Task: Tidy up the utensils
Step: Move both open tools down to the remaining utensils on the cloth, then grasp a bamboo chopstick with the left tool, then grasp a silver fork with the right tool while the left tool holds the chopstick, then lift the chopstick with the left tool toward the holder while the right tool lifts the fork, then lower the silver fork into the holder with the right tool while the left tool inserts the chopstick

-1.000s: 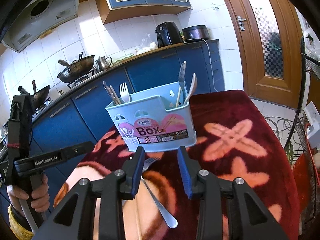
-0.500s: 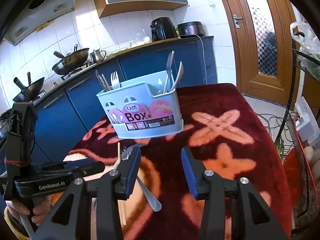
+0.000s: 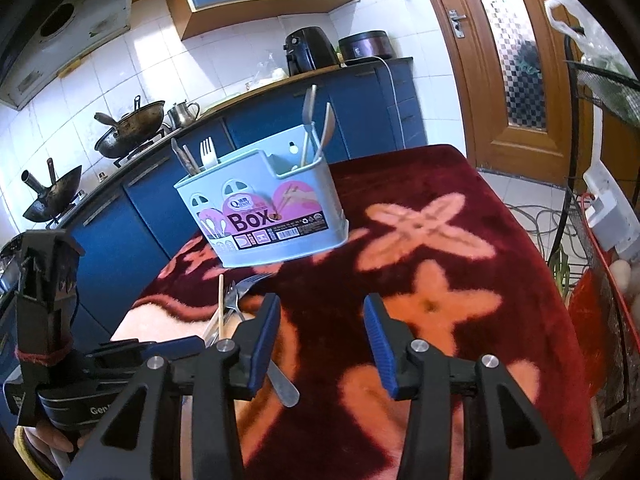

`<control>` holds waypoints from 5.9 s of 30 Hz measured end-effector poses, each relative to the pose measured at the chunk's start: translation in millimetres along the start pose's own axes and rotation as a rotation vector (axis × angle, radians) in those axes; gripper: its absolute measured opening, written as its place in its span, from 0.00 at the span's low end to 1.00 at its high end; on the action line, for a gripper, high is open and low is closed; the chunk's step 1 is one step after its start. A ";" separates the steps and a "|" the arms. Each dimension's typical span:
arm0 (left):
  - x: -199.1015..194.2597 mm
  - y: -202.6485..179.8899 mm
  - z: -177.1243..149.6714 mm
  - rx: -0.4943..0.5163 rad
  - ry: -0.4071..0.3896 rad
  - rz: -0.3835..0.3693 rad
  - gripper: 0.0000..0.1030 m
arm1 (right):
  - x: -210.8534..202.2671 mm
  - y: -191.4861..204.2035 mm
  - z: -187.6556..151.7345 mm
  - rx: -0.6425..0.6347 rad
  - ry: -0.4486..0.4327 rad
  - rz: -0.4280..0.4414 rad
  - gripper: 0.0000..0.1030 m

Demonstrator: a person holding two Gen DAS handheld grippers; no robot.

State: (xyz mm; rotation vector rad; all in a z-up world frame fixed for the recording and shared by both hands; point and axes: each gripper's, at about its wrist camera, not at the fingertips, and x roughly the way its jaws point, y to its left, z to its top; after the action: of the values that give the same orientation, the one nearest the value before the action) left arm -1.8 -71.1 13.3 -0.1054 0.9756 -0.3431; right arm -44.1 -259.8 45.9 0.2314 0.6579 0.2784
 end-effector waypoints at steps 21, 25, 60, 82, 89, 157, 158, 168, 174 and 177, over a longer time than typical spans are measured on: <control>35.8 22.4 23.1 -0.116 0.018 0.005 0.23 | 8.3 -12.9 -6.5 0.036 0.023 0.015 0.46; 36.1 26.3 25.3 -0.127 0.008 -0.007 0.11 | 11.1 -12.6 -8.5 0.037 0.034 0.018 0.46; -31.7 91.4 11.7 -0.240 -0.211 0.023 0.04 | 72.9 71.3 -5.9 -0.248 0.228 0.033 0.46; -34.6 125.8 -3.9 -0.313 -0.260 -0.010 0.04 | 137.7 113.7 -8.1 -0.470 0.392 -0.099 0.46; -34.3 131.3 -6.4 -0.322 -0.264 -0.021 0.04 | 145.1 119.7 -1.6 -0.509 0.402 -0.084 0.30; -62.7 78.1 194.8 -0.121 -0.732 0.109 0.04 | 42.3 63.7 166.2 -0.157 -0.223 -0.004 0.05; -57.0 77.0 195.6 -0.111 -0.744 0.129 0.04 | 45.2 62.6 167.7 -0.156 -0.223 -0.005 0.05; -22.1 85.9 193.1 -0.126 -0.754 0.165 0.04 | 72.3 60.3 176.9 -0.191 -0.229 -0.035 0.05; -13.4 83.8 185.1 -0.100 -0.778 0.203 0.04 | 99.1 58.1 172.7 -0.202 -0.176 -0.043 0.05; -13.9 80.9 182.8 -0.076 -0.791 0.216 0.04 | 109.7 58.7 168.4 -0.214 -0.152 -0.049 0.05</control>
State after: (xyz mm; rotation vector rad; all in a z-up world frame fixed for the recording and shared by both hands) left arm 161.2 -2.3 107.3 -0.1848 0.2101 -0.0449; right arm 134.2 -189.8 130.5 0.0309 0.4779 0.2793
